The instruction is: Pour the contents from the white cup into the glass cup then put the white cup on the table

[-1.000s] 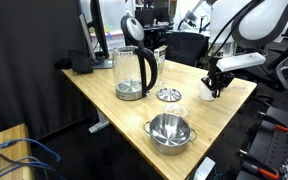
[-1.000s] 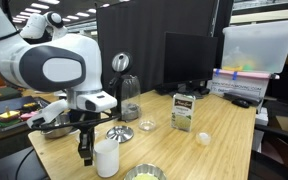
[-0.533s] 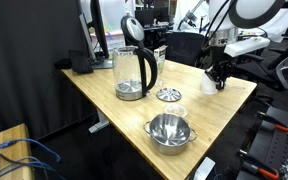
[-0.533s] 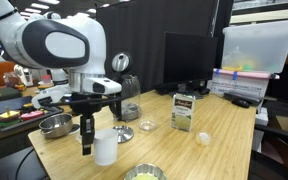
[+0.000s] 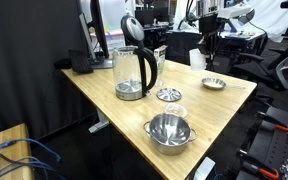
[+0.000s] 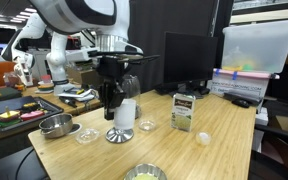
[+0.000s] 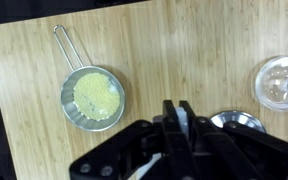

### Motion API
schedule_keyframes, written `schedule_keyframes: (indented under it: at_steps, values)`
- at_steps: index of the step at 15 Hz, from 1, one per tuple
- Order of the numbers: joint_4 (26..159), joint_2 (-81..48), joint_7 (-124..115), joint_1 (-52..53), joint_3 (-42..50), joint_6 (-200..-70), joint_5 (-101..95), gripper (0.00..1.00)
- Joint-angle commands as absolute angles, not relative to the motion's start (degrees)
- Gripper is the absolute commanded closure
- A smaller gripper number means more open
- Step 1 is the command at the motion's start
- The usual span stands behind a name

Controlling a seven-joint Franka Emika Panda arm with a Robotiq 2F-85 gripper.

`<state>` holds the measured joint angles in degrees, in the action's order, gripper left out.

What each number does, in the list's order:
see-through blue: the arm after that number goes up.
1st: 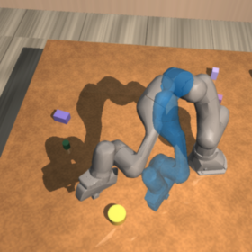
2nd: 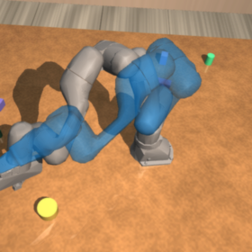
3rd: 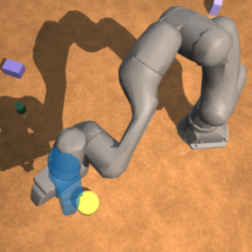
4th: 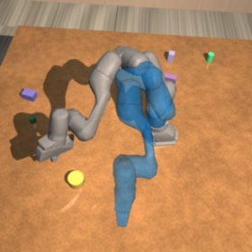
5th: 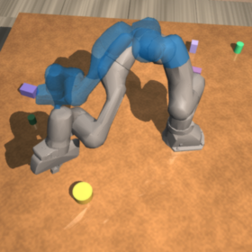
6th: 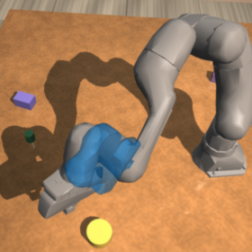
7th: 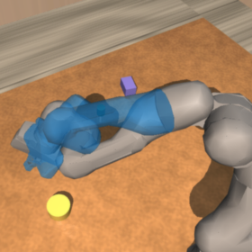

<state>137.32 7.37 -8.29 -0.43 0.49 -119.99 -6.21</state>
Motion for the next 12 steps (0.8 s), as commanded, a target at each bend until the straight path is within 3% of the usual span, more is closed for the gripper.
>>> schedule_keyframes:
  at_steps: [1, 2, 3, 12]
  values:
    - [127.1, 1.5, 1.8, -0.9, 1.4, -109.5, -6.5, 0.98]
    - [124.8, 0.3, 4.9, -1.0, 1.8, -107.0, -6.4, 0.98]
    - [129.4, 3.4, 0.1, -0.9, 1.5, -112.3, -6.3, 0.91]
    - [125.8, 0.5, 3.6, -0.9, 1.9, -108.8, -6.3, 0.91]
